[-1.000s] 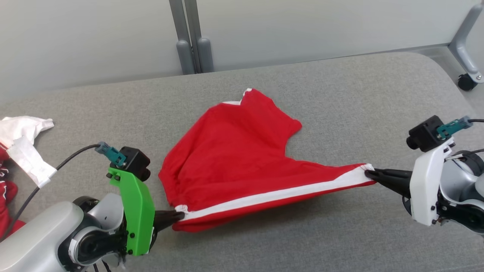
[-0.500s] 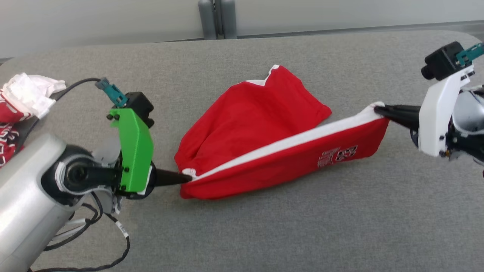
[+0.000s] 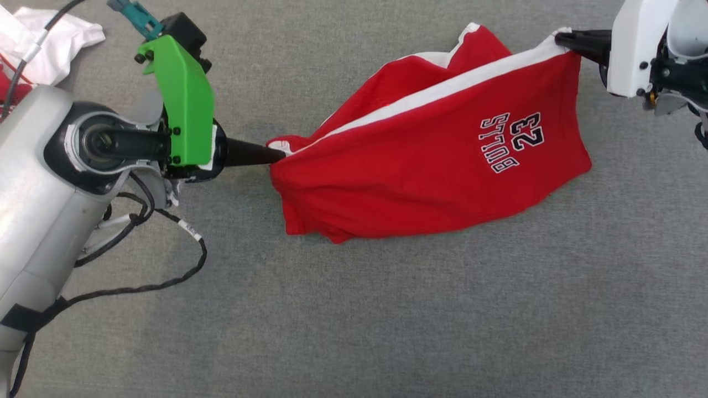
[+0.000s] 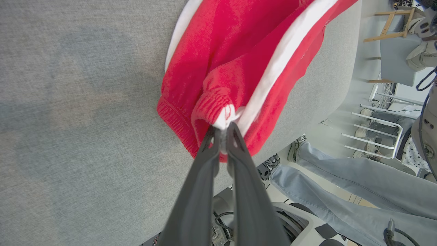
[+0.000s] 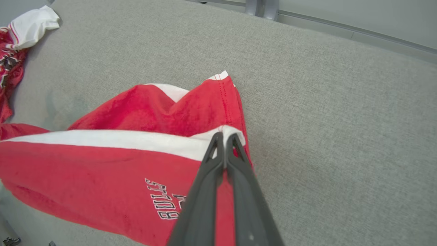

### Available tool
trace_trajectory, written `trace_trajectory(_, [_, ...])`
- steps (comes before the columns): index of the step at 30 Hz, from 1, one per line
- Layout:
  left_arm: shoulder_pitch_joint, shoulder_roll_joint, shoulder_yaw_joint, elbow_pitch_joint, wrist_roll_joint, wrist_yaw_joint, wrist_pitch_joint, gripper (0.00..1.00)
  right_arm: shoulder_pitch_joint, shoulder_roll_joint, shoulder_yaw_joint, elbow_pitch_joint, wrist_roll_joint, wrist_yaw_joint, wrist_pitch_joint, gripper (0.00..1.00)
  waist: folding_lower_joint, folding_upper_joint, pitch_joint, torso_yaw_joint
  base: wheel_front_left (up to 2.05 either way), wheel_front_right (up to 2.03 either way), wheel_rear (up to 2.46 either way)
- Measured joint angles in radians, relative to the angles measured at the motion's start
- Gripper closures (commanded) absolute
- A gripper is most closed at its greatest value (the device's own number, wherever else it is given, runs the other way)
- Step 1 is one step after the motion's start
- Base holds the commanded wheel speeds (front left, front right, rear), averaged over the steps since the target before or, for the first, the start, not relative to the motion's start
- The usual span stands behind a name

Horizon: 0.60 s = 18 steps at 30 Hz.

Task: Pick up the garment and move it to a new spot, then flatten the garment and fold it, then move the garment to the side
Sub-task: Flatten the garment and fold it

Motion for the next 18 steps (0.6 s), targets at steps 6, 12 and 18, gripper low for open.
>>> trace_trajectory(6, [-0.044, -0.035, 0.006, 0.096, 0.002, 0.000, -0.005, 1.00, -0.081, 0.056, 0.021, 0.101, -0.028, 0.000, -0.037, 1.00, 0.0000, 0.0000, 0.065, 0.036, 0.00, 0.00, 0.00])
trace_trajectory(12, [-0.070, -0.067, 0.002, 0.157, 0.012, -0.016, -0.015, 0.56, -0.135, 0.089, 0.049, 0.167, -0.033, 0.000, -0.092, 0.65, 0.0001, 0.0000, 0.097, 0.061, 0.00, 0.00, 0.00])
trace_trajectory(18, [-0.075, -0.085, 0.003, 0.193, 0.020, -0.050, -0.025, 0.00, -0.145, 0.104, 0.070, 0.222, -0.020, 0.000, -0.170, 0.00, 0.0001, 0.0000, 0.091, 0.065, 0.00, 0.00, 0.00])
